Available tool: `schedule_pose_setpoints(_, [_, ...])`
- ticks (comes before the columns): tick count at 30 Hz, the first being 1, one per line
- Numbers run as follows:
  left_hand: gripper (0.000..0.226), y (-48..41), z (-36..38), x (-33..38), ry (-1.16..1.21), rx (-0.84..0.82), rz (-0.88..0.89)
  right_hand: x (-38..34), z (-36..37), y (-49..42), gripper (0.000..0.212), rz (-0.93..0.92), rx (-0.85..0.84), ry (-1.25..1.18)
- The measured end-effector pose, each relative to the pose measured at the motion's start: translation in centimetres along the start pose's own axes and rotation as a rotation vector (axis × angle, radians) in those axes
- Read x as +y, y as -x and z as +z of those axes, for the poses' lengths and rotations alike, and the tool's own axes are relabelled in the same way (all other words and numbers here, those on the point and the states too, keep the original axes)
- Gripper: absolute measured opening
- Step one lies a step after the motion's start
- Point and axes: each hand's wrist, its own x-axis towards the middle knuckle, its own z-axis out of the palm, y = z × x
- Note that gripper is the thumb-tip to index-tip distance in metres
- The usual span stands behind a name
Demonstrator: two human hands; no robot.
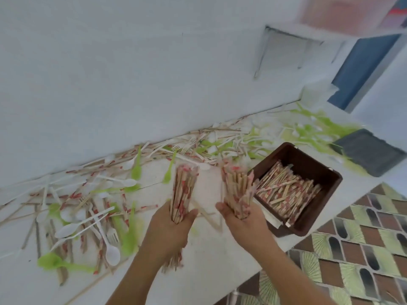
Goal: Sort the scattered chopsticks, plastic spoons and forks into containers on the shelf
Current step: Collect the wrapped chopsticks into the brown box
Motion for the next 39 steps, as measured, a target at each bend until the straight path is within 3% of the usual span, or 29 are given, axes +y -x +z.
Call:
schedule_pose_setpoints(3, [0.036,-2.4,1.8,7.5,-0.127,-0.164,0.086,-0.4,-11.2,-3.3,0.026,-0.128,-0.012,0.407])
schedule_pose_setpoints(5, [0.025,-5.0,4.6,12.2,-0.213,-0.212,0.190,1.0,-18.5,-7.0,0.014,-0.180,-0.130,0.917])
schedule_pose_setpoints(7, [0.008,-8.3,8.4,15.6,-0.314,-0.255,0.273,2.9,-23.2,-10.2,0.030,-0.185,-0.286,1.448])
schedule_pose_setpoints(10, [0.024,-12.9,15.9,18.4,-0.509,-0.326,0.272,4.8,-24.8,-13.6,0.034,-0.269,-0.511,1.675])
schedule_pose_setpoints(14, [0.025,-16.4,24.8,16.9,-0.669,-0.448,0.217,6.8,-22.2,-16.1,0.039,-0.443,-0.814,1.634])
schedule_pose_setpoints(17, [0.029,-17.2,27.5,14.8,-0.734,-0.452,0.170,8.4,-22.7,-18.6,0.070,-0.356,-0.998,1.540])
schedule_pose_setpoints(19, [0.040,-16.6,27.7,14.2,-0.653,-0.421,0.163,9.5,-23.6,-19.7,0.085,-0.289,-1.104,1.477])
schedule_pose_setpoints(22, [0.051,-15.6,26.9,13.6,-0.605,-0.353,0.224,10.5,-24.6,-20.7,0.084,-0.220,-1.126,1.280])
schedule_pose_setpoints(26, [0.050,-15.0,25.3,12.0,-0.696,-0.402,0.152,11.5,-25.8,-21.4,0.072,-0.151,-1.114,1.104])
schedule_pose_setpoints(30, [0.049,-13.5,22.7,12.6,-0.436,-0.397,0.223,9.4,-27.2,-22.7,0.037,-0.058,-1.031,1.016])
schedule_pose_setpoints(32, [0.042,-12.5,20.4,12.6,-0.277,-0.306,0.176,7.4,-27.5,-23.6,0.026,-0.080,-0.877,0.916])
schedule_pose_setpoints(36, [0.025,-12.0,14.5,11.6,-0.108,-0.101,0.087,3.9,-23.5,-25.7,0.030,-0.131,-0.624,0.563])
schedule_pose_setpoints(39, [0.020,-14.5,9.7,9.4,-0.122,0.045,0.053,2.8,-17.1,-28.8,0.028,-0.236,-0.579,0.606])
